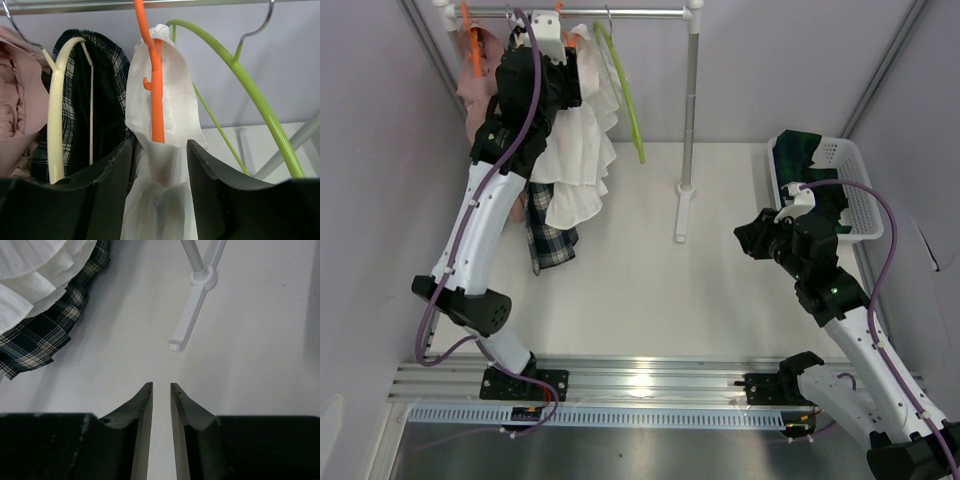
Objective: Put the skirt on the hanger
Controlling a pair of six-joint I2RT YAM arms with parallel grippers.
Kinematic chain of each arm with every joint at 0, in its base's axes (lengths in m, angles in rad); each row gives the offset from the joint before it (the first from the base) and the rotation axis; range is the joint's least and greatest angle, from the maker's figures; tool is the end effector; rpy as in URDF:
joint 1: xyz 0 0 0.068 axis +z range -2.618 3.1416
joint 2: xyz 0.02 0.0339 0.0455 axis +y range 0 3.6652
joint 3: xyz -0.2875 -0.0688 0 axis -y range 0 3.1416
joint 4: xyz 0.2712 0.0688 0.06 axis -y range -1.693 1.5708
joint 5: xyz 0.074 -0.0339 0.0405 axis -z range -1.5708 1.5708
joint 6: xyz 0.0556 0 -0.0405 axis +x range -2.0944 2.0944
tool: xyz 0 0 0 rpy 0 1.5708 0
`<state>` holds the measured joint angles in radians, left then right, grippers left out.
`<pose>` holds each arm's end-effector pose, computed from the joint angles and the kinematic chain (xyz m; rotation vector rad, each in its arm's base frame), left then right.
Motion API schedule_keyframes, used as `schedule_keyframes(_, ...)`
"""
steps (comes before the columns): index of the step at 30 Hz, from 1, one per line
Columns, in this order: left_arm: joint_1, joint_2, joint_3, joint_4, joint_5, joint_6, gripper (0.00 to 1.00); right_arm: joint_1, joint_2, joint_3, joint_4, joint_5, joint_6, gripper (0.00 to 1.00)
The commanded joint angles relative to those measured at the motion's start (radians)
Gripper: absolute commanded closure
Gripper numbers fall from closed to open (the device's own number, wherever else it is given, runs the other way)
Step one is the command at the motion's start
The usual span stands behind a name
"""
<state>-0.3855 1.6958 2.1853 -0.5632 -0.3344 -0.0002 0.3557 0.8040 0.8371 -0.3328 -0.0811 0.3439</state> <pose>0.3712 -0.1309 0.5699 0.0609 1.6393 -0.0201 0.1983 0.0785 0.3513 -0.0683 1.9061 0.5546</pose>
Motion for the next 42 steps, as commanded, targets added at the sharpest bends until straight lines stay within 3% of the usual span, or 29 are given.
schedule_keyframes(1,0.005,-0.074,-0.001,0.034,0.075,-0.02,0.46,-0.006,-0.02,0.03,0.006,-0.008,0.006,0.73)
schedule_keyframes(14,0.005,-0.222,0.001,-0.027,0.316,-0.118,0.39,-0.006,-0.012,0.128,-0.092,0.018,0.049,0.68)
schedule_keyframes(18,0.005,-0.329,-0.111,-0.023,0.4,-0.178,0.38,-0.006,-0.012,0.163,-0.156,0.056,0.072,0.65)
schedule_keyframes(24,0.004,-0.562,-0.415,-0.004,0.48,-0.248,0.38,-0.026,0.05,0.278,-0.273,0.201,0.086,0.53)
schedule_keyframes(26,0.002,-0.639,-0.536,0.006,0.531,-0.273,0.38,-0.089,0.17,0.339,-0.31,0.204,0.064,0.52)
schedule_keyframes(32,-0.055,-0.804,-0.838,0.055,0.609,-0.325,0.38,-0.401,0.496,0.528,-0.304,-0.005,0.067,0.45)
schedule_keyframes(36,-0.09,-0.873,-0.949,0.06,0.627,-0.345,0.38,-0.469,0.705,0.693,-0.296,0.009,0.049,0.33)
schedule_keyframes(42,-0.144,-0.927,-1.087,0.111,0.652,-0.377,0.38,-0.503,0.987,0.862,-0.262,-0.006,0.049,0.27)
